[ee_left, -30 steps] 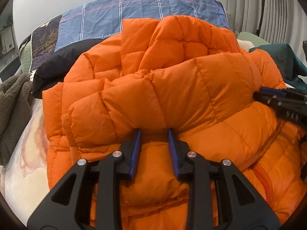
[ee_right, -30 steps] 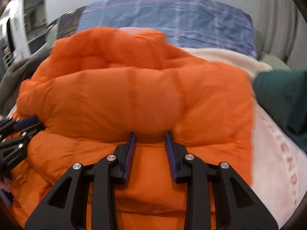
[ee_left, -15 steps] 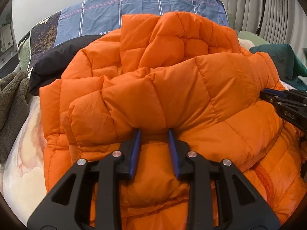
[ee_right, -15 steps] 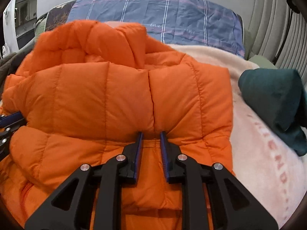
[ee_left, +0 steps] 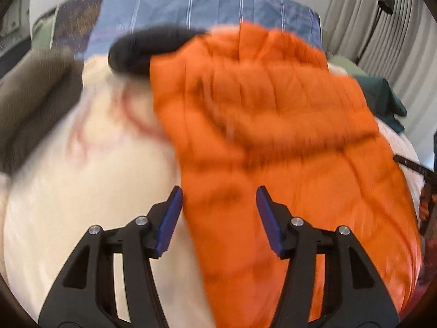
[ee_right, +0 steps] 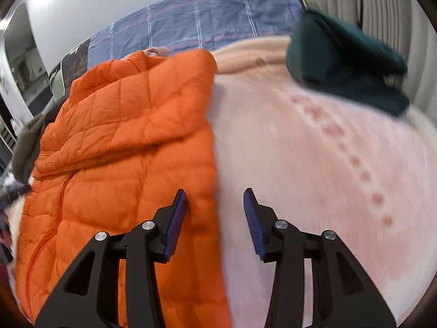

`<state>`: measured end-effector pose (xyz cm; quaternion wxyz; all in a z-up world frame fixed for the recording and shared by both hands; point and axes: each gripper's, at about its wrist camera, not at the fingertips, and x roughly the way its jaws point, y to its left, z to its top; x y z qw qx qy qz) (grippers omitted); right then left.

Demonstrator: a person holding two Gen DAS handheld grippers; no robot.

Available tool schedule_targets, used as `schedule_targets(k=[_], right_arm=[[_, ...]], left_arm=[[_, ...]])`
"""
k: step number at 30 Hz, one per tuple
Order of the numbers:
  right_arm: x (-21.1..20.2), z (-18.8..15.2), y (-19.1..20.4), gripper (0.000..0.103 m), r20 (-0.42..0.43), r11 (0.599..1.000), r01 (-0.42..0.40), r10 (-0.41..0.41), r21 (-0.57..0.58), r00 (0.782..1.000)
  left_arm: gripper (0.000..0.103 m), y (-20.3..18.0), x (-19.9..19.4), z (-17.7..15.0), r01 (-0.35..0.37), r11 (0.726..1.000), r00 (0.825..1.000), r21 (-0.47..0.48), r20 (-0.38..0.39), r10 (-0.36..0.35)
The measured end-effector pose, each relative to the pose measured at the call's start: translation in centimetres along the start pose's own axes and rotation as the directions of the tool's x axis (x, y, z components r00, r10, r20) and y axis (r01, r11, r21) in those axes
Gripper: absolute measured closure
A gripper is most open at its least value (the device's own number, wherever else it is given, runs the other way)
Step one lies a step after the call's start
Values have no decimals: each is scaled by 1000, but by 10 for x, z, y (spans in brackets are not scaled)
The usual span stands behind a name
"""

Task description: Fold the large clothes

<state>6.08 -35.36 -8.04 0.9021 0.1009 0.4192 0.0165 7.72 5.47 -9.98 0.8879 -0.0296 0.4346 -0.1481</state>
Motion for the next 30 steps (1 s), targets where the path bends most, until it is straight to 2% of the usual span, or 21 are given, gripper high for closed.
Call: schedule_targets(k=[5, 10, 22, 28, 29, 30], right_arm=[[-7, -19, -10, 59, -40, 992, -97, 100, 75, 994], [-18, -41, -14, 58, -67, 968, -222, 231, 119, 971], [-60, -98, -24, 58, -63, 925, -334, 349, 182, 935], [-85, -126, -24, 58, -49, 898, -412, 423, 155, 905], [-90, -131, -23, 56, -50, 891, -430, 441, 147, 896], [-93, -134, -23, 58, -52, 887, -440, 451, 141, 891]], left_arm=[[44, -1, -9, -32, 70, 997, 996, -18, -59, -71], [42, -14, -22, -61, 116, 993, 990, 12, -87, -115], [42, -35, -58, -109, 181, 984, 977, 5, -113, -179], [43, -38, -85, -139, 260, 964, 957, -50, -116, -265], [43, -39, -90, -145, 271, 961, 954, -55, -117, -276], [51, -40, -93, -148, 272, 961, 954, -55, -112, -277]])
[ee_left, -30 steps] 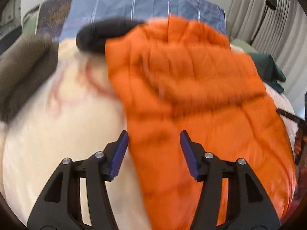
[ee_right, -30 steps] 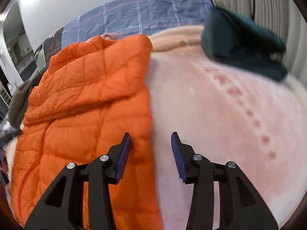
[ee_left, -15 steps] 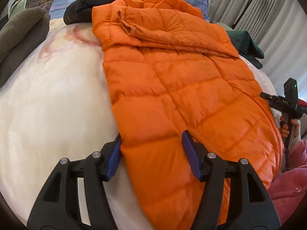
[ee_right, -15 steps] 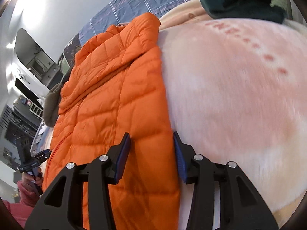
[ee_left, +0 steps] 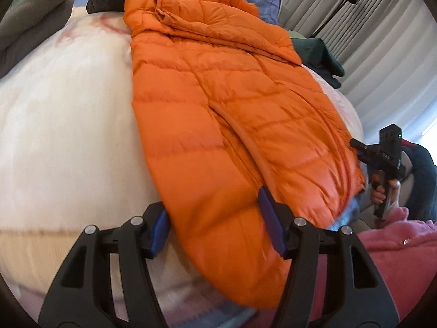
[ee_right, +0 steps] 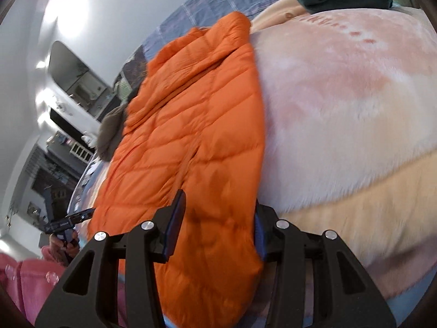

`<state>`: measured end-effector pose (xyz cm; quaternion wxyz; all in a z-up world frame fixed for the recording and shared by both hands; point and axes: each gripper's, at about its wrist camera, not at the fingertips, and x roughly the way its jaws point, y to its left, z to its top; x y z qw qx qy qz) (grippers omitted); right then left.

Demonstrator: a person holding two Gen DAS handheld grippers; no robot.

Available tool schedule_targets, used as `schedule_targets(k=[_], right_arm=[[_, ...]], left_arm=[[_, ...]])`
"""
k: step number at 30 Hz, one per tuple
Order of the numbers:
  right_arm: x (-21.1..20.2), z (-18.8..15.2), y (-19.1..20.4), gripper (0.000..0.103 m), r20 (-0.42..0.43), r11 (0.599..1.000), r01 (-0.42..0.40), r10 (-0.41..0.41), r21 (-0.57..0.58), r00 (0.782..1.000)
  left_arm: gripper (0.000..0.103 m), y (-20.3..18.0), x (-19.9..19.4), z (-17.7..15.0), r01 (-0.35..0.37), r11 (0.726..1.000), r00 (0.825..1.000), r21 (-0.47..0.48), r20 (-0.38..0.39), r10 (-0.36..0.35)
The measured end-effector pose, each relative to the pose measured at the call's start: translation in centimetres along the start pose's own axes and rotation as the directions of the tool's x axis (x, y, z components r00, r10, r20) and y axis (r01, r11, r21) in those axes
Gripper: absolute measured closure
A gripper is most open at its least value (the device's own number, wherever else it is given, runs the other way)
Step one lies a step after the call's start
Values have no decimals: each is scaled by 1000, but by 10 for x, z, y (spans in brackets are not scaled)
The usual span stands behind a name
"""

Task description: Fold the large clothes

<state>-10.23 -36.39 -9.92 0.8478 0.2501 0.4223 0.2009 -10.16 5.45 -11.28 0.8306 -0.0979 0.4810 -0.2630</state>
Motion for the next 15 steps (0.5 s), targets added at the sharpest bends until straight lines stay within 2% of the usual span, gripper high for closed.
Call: schedule_targets(k=[1, 2, 3, 6, 9, 10, 15], right_arm=[[-1, -2, 1, 74, 5, 1000, 3, -3, -5, 1000], [-3, -3, 2, 89, 22, 1000, 15, -15, -8, 1000], [-4, 0, 3, 99, 36, 1000, 24, -24, 5, 999], [-20, 14, 13, 101, 127, 999, -25, 21, 33, 992], [-52, 31, 40, 102, 232, 997, -59, 67, -39, 970], [-66, 36, 50, 102, 272, 995, -68, 84, -66, 959], [-128, 40, 79, 102, 424, 981, -115, 172, -157, 889]], left_arm=[[61, -2, -3, -2, 1, 1000, 1000, 4, 9, -1], [89, -4, -5, -1, -10, 1000, 999, 16, 33, 9], [97, -7, -9, 2, -33, 999, 997, 26, 64, 31], [99, -27, -34, 20, -67, 994, 982, 86, 184, 50], [99, -52, -72, 36, -109, 980, 949, 164, 311, 53], [99, -59, -86, 40, -117, 976, 936, 182, 350, 47], [98, -84, -158, 42, -158, 960, 846, 231, 532, 11]])
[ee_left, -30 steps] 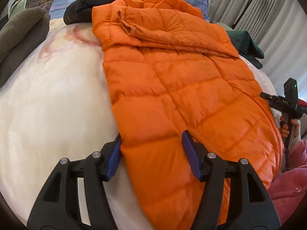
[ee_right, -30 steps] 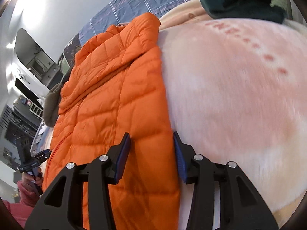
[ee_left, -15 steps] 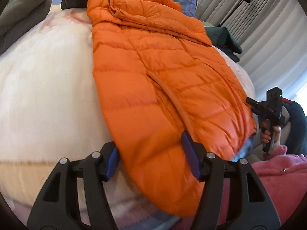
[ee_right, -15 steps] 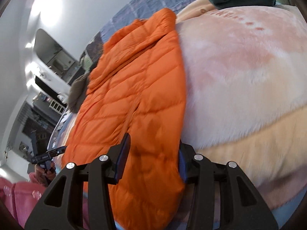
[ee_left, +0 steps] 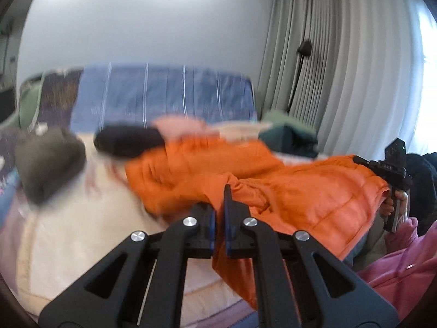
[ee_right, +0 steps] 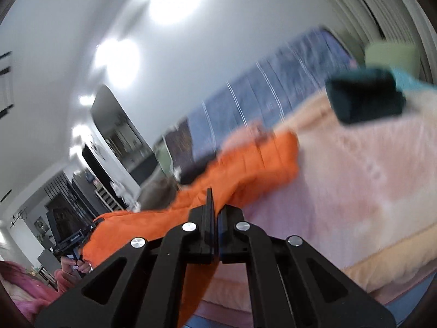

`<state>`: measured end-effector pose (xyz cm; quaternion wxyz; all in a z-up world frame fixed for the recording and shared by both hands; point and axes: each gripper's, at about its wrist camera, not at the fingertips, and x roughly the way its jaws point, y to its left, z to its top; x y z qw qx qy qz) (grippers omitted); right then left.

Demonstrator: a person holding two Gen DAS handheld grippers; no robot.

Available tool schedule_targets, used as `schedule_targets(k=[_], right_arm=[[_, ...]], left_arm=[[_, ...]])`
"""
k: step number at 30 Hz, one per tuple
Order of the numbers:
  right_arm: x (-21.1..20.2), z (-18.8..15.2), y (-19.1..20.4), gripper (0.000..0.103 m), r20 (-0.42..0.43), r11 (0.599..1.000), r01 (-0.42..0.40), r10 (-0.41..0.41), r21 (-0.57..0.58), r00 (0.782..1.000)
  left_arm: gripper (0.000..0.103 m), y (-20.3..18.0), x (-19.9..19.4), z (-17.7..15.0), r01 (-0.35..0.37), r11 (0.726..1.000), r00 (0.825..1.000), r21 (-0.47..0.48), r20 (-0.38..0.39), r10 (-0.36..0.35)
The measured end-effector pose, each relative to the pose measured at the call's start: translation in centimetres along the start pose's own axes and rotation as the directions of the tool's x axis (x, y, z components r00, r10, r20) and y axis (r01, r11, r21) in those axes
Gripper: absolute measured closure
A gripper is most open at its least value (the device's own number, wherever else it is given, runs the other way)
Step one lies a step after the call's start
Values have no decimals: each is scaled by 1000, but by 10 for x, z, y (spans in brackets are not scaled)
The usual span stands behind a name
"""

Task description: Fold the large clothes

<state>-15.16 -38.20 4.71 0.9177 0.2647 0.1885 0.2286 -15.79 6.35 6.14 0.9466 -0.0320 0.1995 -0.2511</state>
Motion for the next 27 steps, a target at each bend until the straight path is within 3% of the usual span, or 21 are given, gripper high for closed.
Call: schedule_targets(k=[3, 5, 11, 19, 27], right_arm=[[-20, 10, 21, 102, 73, 997, 19, -13, -81, 997], [-21, 11, 26, 101, 82, 992, 51, -42, -111, 996], [14, 8, 7, 101, 53, 993, 88, -84, -74, 995], [89, 20, -13, 101, 45, 975, 195, -191, -106, 981], [177, 6, -67, 100, -56, 944, 307, -316, -121, 947]], left_arm=[[94, -8, -21, 10, -7, 999, 997, 33, 73, 4], [92, -9, -23, 9, -18, 999, 997, 39, 77, 15], [92, 10, 19, -1, -85, 996, 996, -1, -25, 85], [91, 38, 82, 4, -142, 990, 987, -2, -76, 141], [86, 87, 173, -18, -234, 972, 953, -13, -203, 227]])
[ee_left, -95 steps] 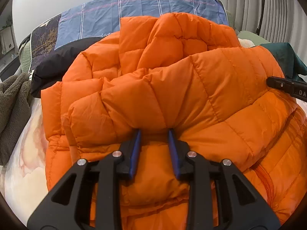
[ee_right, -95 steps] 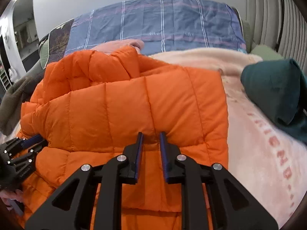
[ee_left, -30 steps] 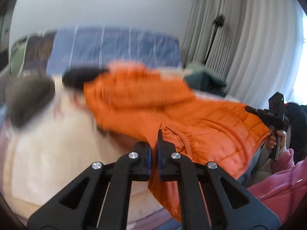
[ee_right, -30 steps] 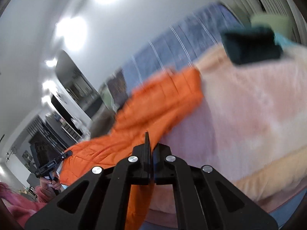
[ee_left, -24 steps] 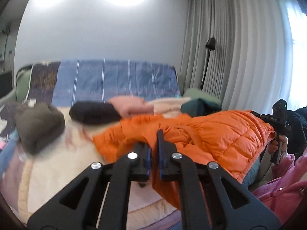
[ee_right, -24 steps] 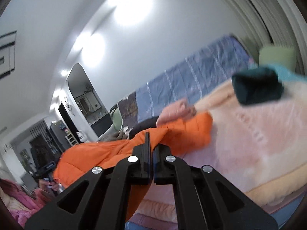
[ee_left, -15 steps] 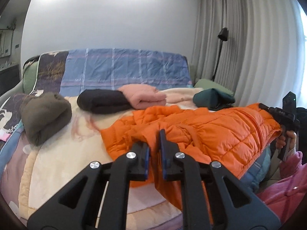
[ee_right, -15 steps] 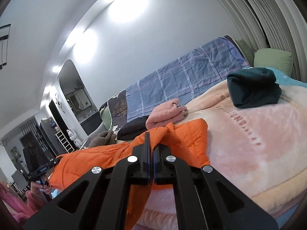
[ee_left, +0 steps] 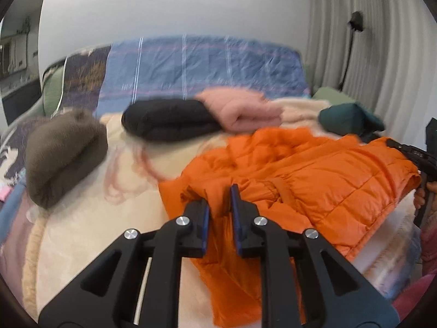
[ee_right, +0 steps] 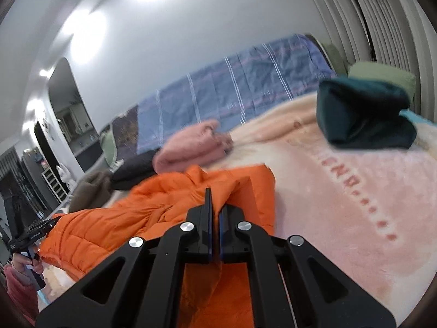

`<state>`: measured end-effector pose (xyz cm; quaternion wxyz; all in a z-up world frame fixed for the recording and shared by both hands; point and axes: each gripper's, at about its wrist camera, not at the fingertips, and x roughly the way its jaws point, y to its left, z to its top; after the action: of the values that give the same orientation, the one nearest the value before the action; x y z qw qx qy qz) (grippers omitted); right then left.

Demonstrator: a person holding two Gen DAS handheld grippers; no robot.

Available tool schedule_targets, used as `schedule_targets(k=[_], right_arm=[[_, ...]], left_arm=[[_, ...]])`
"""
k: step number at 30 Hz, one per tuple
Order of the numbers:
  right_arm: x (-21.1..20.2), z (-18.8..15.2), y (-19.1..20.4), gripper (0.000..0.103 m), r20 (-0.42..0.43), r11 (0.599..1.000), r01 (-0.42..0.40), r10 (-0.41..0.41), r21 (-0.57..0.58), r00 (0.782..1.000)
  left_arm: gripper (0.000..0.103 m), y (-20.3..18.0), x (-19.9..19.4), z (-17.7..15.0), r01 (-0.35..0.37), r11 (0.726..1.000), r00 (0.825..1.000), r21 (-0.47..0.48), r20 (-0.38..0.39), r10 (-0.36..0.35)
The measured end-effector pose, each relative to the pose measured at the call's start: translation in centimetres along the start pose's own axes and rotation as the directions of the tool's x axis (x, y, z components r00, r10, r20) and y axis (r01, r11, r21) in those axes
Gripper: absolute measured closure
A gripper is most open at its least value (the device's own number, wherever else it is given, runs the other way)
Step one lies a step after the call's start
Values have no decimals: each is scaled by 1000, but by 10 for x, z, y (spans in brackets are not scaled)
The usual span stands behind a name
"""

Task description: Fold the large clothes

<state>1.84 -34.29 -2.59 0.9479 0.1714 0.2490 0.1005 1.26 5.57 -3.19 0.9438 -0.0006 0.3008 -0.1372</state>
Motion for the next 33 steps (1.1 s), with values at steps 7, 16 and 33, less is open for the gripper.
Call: schedule_targets(k=[7, 16, 33], right_arm=[[58, -34, -18, 95, -109, 998, 48, -52, -42, 993], [15, -18, -16, 59, -82, 999, 18, -15, 27, 996], [-49, -72, 32, 41, -213, 985, -54, 17, -165, 977]], left_arm=[[79, 18, 66, -28, 55, 996, 995, -70, -84, -61], [45, 18, 31, -23, 45, 995, 998, -91, -43, -49], [36, -32, -39, -72, 139, 988, 983, 74, -128, -129]])
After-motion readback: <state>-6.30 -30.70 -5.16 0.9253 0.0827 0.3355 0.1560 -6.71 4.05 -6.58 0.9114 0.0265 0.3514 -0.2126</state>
